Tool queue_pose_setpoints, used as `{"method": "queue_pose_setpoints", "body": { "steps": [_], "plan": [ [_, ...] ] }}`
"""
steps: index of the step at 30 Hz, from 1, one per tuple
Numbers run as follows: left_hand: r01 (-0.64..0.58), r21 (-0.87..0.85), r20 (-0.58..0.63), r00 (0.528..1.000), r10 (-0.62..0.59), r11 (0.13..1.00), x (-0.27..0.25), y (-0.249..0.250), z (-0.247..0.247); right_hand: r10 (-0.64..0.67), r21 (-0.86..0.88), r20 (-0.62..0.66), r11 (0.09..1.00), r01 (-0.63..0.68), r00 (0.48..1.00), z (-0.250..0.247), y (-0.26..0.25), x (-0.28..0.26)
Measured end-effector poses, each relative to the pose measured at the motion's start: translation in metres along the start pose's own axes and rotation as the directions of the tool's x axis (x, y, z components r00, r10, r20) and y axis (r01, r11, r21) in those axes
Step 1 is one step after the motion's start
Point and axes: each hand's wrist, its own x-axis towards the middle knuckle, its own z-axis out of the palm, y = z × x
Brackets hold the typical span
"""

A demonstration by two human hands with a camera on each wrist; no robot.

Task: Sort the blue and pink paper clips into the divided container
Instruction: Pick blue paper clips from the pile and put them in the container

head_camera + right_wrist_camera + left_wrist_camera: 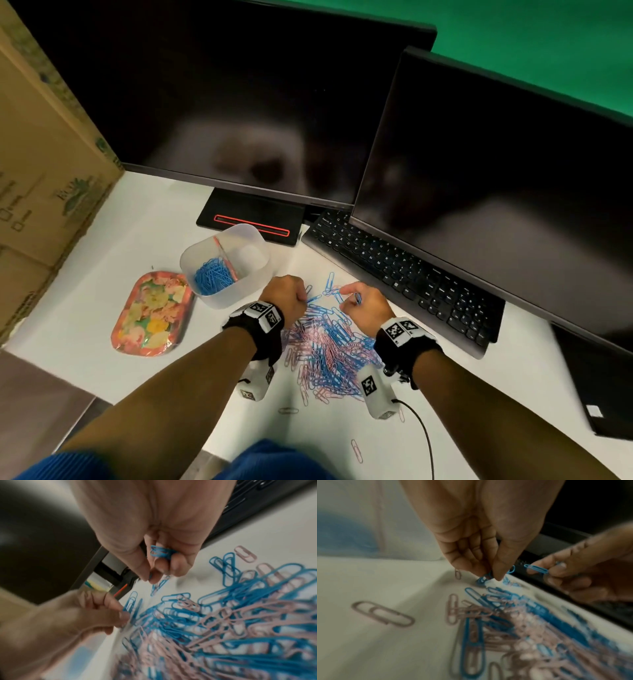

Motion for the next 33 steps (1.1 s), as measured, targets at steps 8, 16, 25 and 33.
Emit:
{"method": "queue_pose_setpoints", "body": {
  "steps": [8,16,25,33],
  "plan": [
    [0.107,-0.692,0.137,0.99,-0.015,0.713,-0.017,-0.011,-0.003,0.125,0.694,0.243,0.671,-0.262,0.962,0.0,-0.012,-0.001],
    [0.333,-0.919,0.281,0.929,-0.241,0.213,-0.015,-0.014,-0.013,0.129,0.46,0.264,0.854,-0.243,0.956,0.009,-0.013,0.005],
    [0.171,-0.105,-0.009,0.985,-0.172,0.98,0.003,-0.002,0.003,-0.063,-0.585,0.146,0.799,0.138,0.987,0.019,-0.02,-0.005],
    [0.144,0.221,0.015,0.988,-0.151,0.964,0.008,-0.001,0.015,-0.014,-0.669,0.126,0.737,0.096,0.992,0.027,-0.027,-0.007]
  ]
}}
